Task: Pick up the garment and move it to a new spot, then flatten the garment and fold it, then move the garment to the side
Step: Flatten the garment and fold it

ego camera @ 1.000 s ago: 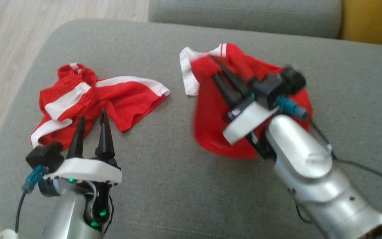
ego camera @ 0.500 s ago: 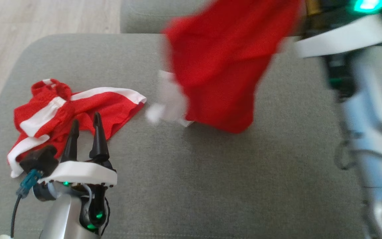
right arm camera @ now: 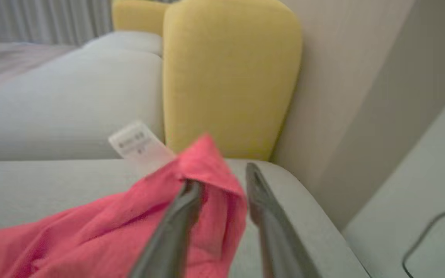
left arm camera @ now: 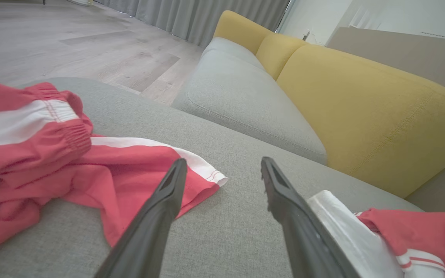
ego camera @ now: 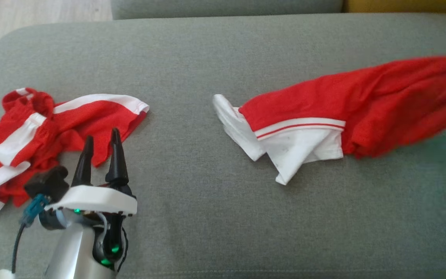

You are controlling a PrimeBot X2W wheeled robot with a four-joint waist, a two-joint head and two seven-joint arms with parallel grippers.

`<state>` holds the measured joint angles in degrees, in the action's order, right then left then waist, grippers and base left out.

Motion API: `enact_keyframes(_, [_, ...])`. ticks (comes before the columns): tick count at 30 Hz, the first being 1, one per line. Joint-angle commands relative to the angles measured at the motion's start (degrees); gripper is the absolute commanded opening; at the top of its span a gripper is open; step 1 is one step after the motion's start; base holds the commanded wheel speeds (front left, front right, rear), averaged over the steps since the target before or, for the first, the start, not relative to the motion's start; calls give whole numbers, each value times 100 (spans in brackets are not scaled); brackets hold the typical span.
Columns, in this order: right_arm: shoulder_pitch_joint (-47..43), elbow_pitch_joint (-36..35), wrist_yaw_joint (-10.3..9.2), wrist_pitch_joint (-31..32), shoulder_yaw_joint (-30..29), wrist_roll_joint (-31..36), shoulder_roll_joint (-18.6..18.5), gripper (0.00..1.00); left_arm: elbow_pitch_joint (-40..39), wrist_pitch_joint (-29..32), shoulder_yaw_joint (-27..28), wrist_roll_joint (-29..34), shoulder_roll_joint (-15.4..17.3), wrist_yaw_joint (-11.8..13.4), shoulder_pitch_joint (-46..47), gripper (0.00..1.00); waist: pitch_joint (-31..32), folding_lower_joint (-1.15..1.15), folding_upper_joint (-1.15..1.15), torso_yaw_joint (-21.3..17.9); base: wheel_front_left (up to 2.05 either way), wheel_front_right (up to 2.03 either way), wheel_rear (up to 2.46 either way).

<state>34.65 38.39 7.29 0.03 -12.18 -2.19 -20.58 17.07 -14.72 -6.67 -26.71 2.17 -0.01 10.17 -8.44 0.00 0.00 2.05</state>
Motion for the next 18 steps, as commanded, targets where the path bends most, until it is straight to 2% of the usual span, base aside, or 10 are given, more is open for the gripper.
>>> enact_keyframes(1, [222,-71,20,55,-134,261,-37,100,-145,-28,164,53,71,-18,314,100,-33,0,0,-28,0,0,0])
enact_keyframes(3, [284,-55,20,-9,-372,480,120,100,-133,-28,162,58,71,-23,330,100,-35,0,0,-45,0,0,0])
enact_keyframes(8, [269,-217,20,-295,-418,759,419,100,-102,-28,151,57,71,-29,331,100,30,0,0,-73,0,0,0])
enact_keyframes(12, [99,-582,20,-610,-223,730,739,100,-102,-28,135,49,71,-25,313,100,145,0,0,-96,0,0,0])
enact_keyframes(18, [-438,-1325,20,-883,426,238,1053,100,-188,-28,128,7,71,1,270,100,322,0,0,-122,0,0,0])
